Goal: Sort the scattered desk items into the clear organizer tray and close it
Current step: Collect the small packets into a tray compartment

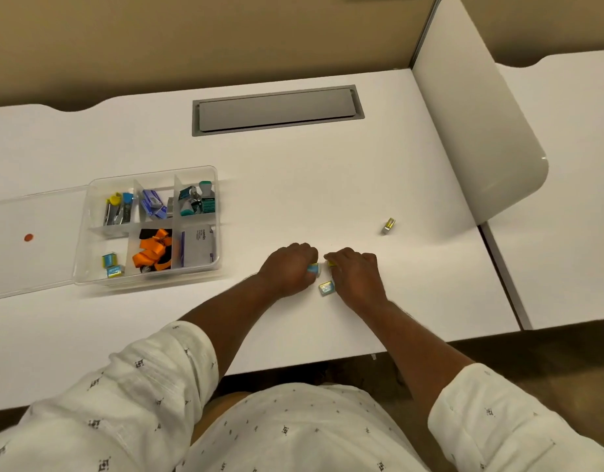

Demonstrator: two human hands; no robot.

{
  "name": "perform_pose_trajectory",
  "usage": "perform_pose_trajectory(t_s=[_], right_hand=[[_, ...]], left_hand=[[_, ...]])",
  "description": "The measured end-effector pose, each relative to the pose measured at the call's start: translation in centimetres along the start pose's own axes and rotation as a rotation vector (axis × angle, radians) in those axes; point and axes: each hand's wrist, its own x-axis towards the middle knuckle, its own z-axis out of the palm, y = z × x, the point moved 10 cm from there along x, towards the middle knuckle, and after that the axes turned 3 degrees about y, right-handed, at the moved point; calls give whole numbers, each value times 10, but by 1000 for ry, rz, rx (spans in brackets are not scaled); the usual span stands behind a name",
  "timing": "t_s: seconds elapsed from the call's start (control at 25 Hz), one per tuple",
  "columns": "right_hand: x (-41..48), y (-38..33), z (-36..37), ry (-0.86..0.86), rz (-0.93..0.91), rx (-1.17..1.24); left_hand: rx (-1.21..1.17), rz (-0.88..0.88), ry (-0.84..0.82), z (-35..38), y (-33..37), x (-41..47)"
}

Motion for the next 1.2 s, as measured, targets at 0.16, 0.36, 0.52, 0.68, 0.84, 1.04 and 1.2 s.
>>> perform_pose_trajectory(t_s=[0.16,0.36,0.52,0.68,0.84,1.04,1.2], right_hand=[[4,-18,-18,109,23,94],[15,-69,-10,128,-55,147],[24,-118,-7,172,-32,209],[35,-184,17,165,-3,249],[48,-253,40,159,-43,228],[53,-336,69,169,-97,150],[53,-380,98,119,-101,73]], left_hand=[[-137,-77,112,-25,-16,-14],[-205,-64,223,-61,-47,-42],[-207,-55,265,-89,-82,-69],[-223,-67,296,-123,-144,-105],[-254,-75,366,-149,-208,-146],[-285,-199,429,-160,-291,-198],[-263,-247,430,-160,-336,-230]])
